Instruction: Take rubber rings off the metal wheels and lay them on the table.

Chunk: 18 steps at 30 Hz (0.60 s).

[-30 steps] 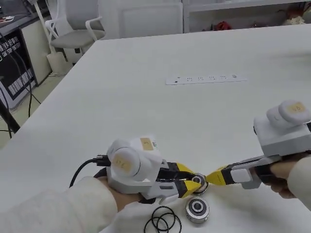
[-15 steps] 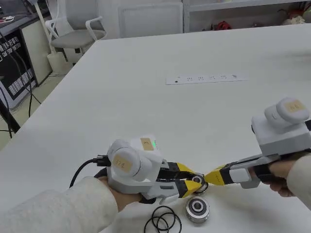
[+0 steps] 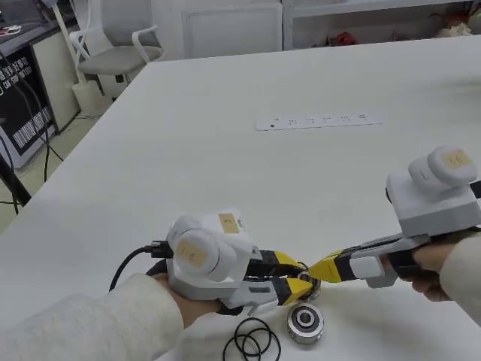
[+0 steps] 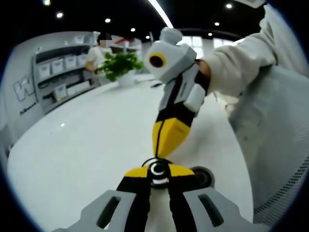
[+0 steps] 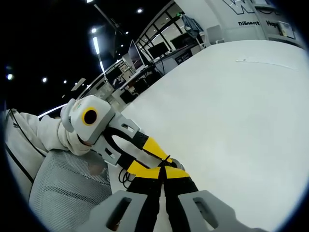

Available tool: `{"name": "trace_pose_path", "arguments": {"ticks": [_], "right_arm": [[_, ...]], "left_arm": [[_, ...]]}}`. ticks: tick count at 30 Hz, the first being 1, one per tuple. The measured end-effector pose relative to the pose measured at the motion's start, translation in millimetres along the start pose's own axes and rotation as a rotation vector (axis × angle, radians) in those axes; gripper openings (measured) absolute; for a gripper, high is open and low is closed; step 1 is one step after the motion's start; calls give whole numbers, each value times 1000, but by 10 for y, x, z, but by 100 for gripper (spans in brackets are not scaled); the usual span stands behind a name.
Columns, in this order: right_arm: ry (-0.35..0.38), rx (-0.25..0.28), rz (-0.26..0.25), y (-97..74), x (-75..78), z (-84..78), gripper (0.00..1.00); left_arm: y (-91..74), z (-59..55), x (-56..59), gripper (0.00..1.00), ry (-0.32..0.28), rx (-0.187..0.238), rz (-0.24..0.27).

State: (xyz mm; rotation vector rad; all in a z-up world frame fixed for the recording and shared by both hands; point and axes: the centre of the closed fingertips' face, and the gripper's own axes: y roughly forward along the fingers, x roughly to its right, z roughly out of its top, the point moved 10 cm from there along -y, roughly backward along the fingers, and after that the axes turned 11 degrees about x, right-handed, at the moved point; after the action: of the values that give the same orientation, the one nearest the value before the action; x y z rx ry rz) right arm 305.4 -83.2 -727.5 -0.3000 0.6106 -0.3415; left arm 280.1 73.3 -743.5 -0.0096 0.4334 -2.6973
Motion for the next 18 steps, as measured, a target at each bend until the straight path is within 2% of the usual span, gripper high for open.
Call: {"name": "trace_pose_path", "arguments": {"ticks": [3,10,18], "right_arm": [[23,9,-2,-17,24,-12,0],[38,19,-23,-42,65,-7,0],[39,10,-35,-48,76,-27,0]], "left_arm": [[2,0,1,14,-12,2,2],[-13,30,-4,15,-7,-25,-10],[-102,142,-31,24,11,-29,-23]]}}
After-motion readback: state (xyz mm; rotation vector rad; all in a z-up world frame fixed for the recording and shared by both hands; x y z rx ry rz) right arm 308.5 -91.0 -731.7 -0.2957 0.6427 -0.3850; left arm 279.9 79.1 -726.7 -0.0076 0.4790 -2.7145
